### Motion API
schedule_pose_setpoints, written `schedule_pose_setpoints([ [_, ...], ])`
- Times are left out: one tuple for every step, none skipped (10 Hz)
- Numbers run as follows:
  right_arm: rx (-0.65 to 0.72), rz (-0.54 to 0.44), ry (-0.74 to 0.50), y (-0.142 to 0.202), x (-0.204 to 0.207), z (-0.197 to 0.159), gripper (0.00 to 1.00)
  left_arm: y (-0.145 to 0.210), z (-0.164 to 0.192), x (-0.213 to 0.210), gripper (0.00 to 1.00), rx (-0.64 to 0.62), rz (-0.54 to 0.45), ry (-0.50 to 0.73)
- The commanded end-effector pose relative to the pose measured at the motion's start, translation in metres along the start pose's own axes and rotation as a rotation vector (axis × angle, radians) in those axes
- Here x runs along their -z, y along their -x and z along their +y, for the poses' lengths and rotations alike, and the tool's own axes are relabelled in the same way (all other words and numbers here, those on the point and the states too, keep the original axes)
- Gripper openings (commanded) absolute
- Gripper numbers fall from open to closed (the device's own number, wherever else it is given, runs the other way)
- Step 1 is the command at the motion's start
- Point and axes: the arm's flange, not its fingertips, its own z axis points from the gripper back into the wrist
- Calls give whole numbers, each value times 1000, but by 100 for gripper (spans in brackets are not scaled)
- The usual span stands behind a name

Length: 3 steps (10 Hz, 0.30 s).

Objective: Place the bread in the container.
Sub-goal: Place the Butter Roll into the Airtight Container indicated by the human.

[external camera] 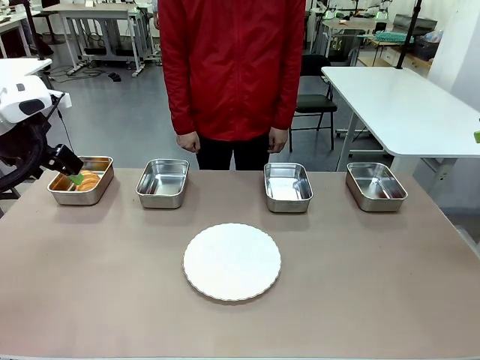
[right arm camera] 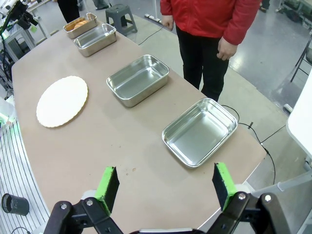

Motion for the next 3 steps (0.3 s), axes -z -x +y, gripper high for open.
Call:
schedule_pose_setpoints([
  [-8, -23, -2, -1, 1, 1, 100, -1, -1, -3, 100, 2, -13, -8],
  [-8, -23, -2, -1, 1, 1, 100, -1, -1, -3, 100, 2, -13, -8],
  [-8, -23, -2, -1, 1, 1, 100, -1, -1, -3, 100, 2, -13, -8],
])
